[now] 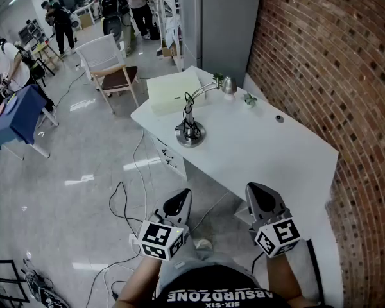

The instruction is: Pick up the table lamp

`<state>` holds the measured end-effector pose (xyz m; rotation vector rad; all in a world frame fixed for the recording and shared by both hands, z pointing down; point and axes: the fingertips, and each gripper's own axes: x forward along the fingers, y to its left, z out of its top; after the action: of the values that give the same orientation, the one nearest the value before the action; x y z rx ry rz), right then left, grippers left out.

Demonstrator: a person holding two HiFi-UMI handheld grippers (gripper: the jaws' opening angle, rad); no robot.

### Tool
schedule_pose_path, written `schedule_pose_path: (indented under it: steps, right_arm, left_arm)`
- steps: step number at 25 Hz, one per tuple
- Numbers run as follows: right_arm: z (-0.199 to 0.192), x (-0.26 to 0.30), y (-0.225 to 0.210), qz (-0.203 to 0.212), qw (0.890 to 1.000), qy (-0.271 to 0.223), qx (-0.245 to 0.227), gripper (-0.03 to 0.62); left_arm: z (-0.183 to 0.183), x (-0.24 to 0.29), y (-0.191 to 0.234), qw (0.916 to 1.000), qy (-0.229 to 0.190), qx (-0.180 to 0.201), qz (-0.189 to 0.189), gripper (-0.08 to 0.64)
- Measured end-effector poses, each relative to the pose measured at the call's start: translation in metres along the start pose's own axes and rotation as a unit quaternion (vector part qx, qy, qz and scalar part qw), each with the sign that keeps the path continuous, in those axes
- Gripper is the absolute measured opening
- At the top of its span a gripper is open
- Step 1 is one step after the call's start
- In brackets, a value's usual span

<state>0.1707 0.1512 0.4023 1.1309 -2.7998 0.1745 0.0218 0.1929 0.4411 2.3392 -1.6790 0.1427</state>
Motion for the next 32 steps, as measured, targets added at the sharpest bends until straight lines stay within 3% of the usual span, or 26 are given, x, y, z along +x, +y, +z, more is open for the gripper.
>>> schedule_pose_path:
  steps: [6,14,19,24,32]
  right_arm:
    - [0.001,-0.001,-0.004,-0.002,1.000,0.002,-0.005,-0.003]
    - [0.014,0.017,-0.024,-0.028,0.999,0.000,-0.019,-0.003]
    - [0.017,0.035,-0.032,-0.021,1.000,0.005,-0.010,0.003]
    - [0.023,0.063,-0.040,-0.013,1.000,0.004,-0.001,0.108]
    - [0.028,0.120,-0.061,-0.016,1.000,0.012,0.001,0.186]
  left_arm:
    - [0.022,0.010,0.006,0.9997,-0.015,-0.005,0.021,0.008]
    - [0.030,0.031,0.015,0.9995,-0.018,-0.017,0.020,0.009]
    - [0.033,0.046,0.025,0.9995,-0.008,-0.023,0.020,0.010]
    - [0.042,0.064,0.048,0.9994,-0.004,-0.026,0.024,0.027]
    - [0.048,0.106,0.084,0.9998,0.018,-0.001,0.001,0.174]
